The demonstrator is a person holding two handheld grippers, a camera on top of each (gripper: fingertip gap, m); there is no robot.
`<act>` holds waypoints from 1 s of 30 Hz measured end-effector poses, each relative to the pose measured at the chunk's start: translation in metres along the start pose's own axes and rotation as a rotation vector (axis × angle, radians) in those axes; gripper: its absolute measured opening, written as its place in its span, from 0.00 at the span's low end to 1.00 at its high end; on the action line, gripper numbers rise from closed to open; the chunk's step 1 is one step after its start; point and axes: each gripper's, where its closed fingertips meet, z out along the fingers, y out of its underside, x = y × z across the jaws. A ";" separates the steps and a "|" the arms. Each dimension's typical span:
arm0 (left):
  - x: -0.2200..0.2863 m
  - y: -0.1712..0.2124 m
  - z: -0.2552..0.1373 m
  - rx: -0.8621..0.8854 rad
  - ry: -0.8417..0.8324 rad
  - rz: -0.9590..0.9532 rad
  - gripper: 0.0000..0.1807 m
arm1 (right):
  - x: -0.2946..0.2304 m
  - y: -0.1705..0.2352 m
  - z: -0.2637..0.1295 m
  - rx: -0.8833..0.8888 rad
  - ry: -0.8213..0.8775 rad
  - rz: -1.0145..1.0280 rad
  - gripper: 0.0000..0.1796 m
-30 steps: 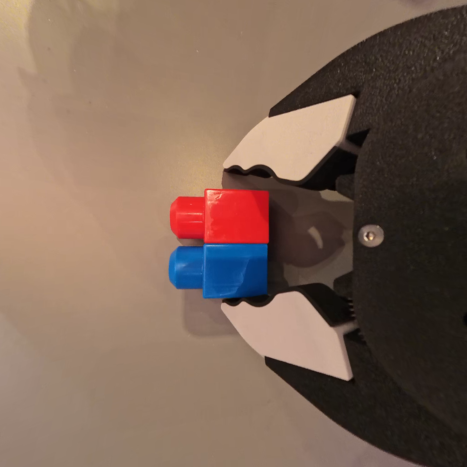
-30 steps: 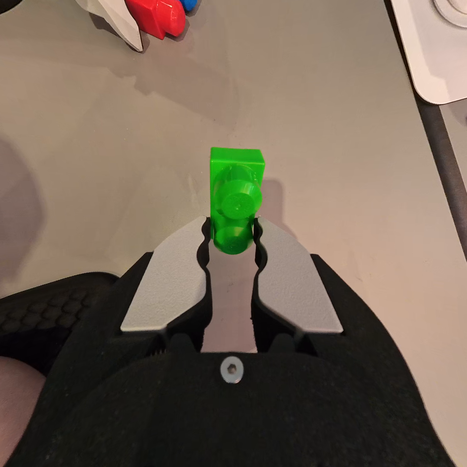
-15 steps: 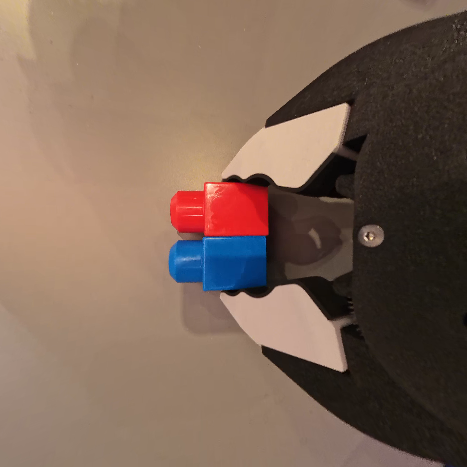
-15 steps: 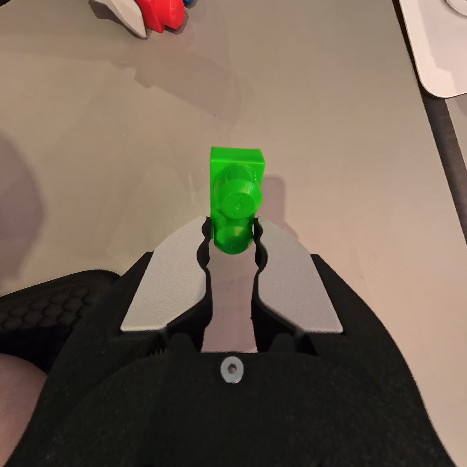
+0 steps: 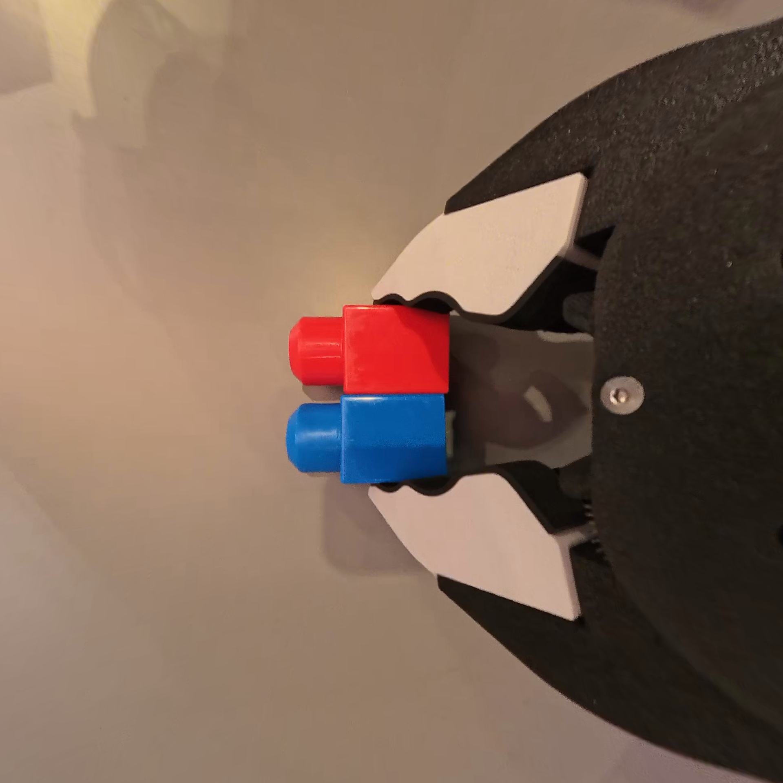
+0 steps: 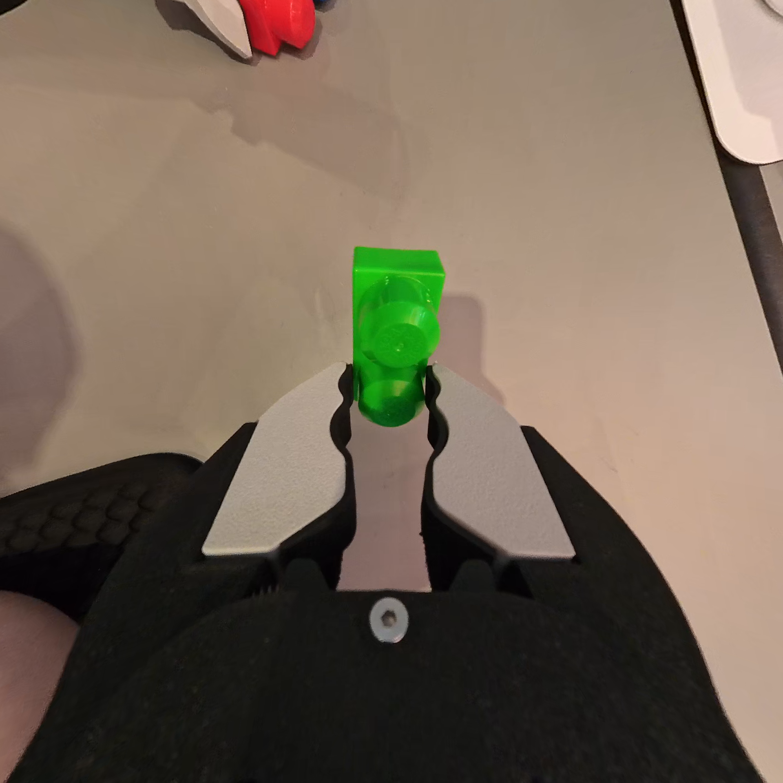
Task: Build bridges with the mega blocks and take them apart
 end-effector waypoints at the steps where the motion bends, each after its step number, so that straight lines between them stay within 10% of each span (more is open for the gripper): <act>1: 0.001 -0.002 -0.002 0.019 0.013 -0.011 0.42 | 0.000 0.000 0.000 0.000 -0.001 -0.001 0.18; 30: 0.009 0.022 -0.006 -0.260 0.032 0.180 0.42 | -0.008 -0.015 0.010 0.036 -0.043 -0.033 0.18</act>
